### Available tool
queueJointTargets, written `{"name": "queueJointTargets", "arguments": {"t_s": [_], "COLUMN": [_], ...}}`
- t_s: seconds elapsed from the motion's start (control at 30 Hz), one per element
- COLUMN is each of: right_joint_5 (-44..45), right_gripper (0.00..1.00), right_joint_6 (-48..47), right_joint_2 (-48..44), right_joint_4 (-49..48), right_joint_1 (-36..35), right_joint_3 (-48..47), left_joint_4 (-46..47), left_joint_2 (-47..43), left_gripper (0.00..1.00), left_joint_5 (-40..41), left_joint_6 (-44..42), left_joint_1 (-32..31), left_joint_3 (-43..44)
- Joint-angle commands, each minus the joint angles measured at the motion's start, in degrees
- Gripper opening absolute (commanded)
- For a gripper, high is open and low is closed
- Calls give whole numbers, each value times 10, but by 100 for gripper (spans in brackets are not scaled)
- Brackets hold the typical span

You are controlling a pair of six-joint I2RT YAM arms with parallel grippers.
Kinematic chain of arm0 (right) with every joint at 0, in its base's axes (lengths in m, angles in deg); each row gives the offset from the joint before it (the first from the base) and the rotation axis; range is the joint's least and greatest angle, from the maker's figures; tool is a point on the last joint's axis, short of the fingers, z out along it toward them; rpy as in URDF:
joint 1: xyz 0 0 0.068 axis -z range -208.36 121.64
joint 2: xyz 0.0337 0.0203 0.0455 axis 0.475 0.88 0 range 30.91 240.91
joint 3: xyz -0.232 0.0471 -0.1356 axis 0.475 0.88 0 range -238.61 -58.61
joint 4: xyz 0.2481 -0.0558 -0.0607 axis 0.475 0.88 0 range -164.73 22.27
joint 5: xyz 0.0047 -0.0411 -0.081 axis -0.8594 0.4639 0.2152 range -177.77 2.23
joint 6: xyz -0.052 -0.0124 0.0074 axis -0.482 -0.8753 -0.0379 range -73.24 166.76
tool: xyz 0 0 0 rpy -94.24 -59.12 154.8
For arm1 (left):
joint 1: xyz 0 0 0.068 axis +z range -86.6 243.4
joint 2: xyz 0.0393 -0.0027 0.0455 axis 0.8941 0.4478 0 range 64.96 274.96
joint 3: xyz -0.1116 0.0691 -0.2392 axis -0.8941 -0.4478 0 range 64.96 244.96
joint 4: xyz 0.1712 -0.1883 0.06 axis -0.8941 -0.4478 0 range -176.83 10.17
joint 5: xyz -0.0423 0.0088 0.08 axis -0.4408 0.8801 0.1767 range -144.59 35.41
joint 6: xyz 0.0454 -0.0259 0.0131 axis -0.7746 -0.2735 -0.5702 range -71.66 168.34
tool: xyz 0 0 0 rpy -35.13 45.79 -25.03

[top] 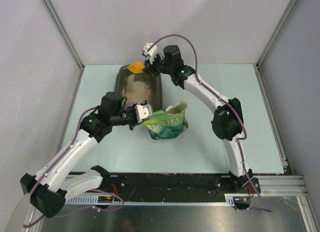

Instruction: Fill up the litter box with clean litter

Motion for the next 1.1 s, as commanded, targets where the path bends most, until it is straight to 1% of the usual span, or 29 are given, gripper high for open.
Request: {"name": "queueJointTargets", "arguments": {"t_s": [0.0, 0.13, 0.2, 0.27, 0.33, 0.4, 0.47, 0.53, 0.6, 0.63, 0.7, 0.73, 0.77, 0.8, 0.83, 0.87, 0.93, 1.07], "right_joint_5": [24, -34, -61, -62, -44, -52, -90, -105, -141, -147, -157, -165, -192, -199, -200, -194, -193, -193], "right_gripper": [0, 0, 0, 0, 0, 0, 0, 0, 0, 0, 0, 0, 0, 0, 0, 0, 0, 0], "right_joint_6": [-51, 61, 95, 85, 43, 27, 27, 36, 39, 38, 30, 24, -3, -11, -17, -23, -17, -31], "right_joint_2": [-75, -111, -147, -173, -204, -221, -246, -275, -295, -311, -327, -336, -347, -352, -354, -360, -366, -389], "right_joint_4": [-1, 65, 85, 108, 131, 170, 224, 257, 302, 341, 381, 429, 458, 487, 538, 561, 600, 636], "right_joint_1": [14, 59, 73, 84, 84, 94, 113, 125, 144, 148, 154, 155, 155, 153, 145, 141, 146, 152], "right_joint_3": [-4, -29, -8, 17, 47, 57, 53, 42, 28, 19, -9, -17, -30, -36, -39, -44, -47, -48], "left_joint_4": [2, 19, 27, 33, 38, 41, 43, 43, 45, 46, 52, 60, 65, 70, 81, 88, 105, 127], "left_joint_2": [-7, 8, 16, 25, 29, 34, 38, 42, 46, 48, 51, 54, 56, 58, 62, 66, 68, 77], "left_gripper": [0, 0, 0, 0, 0, 0, 0, 0, 0, 0, 0, 0, 0, 0, 0, 0, 0, 0], "left_joint_5": [-26, -38, -43, -45, -47, -45, -42, -38, -37, -38, -38, -37, -37, -39, -38, -37, -35, -33], "left_joint_6": [13, 41, 56, 60, 68, 73, 78, 84, 91, 94, 110, 117, 125, 140, 149, 158, 183, 224], "left_joint_1": [12, 22, 25, 25, 25, 26, 26, 26, 26, 26, 26, 26, 26, 27, 27, 28, 29, 30], "left_joint_3": [13, 30, 38, 43, 49, 57, 62, 70, 76, 78, 84, 86, 88, 93, 94, 96, 99, 99]}}
